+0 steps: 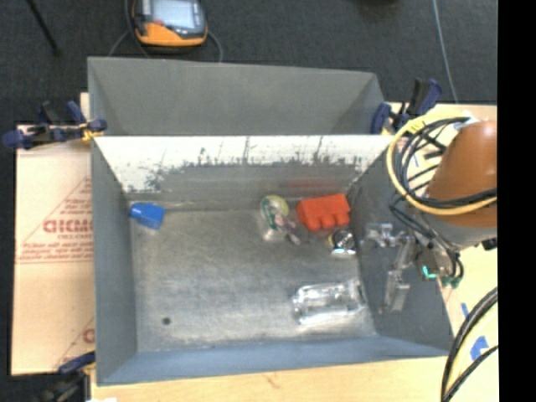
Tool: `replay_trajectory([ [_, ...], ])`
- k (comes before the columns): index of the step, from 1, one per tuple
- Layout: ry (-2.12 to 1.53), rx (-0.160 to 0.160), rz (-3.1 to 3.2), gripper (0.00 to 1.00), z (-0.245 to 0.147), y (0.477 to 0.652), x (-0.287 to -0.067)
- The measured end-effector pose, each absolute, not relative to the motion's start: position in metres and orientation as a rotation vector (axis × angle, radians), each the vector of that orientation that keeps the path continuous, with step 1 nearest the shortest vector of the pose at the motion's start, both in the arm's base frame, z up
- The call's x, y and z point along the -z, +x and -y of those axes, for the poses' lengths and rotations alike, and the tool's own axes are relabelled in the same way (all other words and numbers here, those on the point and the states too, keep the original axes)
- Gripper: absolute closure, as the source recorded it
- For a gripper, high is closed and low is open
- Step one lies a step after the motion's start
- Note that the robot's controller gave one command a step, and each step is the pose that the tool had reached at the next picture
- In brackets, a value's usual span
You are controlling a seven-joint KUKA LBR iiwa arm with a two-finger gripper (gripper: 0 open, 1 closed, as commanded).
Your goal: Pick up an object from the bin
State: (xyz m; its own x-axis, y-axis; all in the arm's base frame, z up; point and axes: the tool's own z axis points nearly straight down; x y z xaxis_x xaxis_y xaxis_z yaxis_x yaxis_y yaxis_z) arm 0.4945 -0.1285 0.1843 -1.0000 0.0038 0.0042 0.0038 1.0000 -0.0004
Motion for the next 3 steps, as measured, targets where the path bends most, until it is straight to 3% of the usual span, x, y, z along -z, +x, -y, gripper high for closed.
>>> replay_trajectory([
  [1,0.511,-0.003,3.103,0.0,0.11,0.514,-0.069],
  [2,0.25,0.0,3.138,0.0,0.08,0.507,-0.101],
  [3,0.099,0.002,3.139,0.0,0.078,0.499,-0.1],
])
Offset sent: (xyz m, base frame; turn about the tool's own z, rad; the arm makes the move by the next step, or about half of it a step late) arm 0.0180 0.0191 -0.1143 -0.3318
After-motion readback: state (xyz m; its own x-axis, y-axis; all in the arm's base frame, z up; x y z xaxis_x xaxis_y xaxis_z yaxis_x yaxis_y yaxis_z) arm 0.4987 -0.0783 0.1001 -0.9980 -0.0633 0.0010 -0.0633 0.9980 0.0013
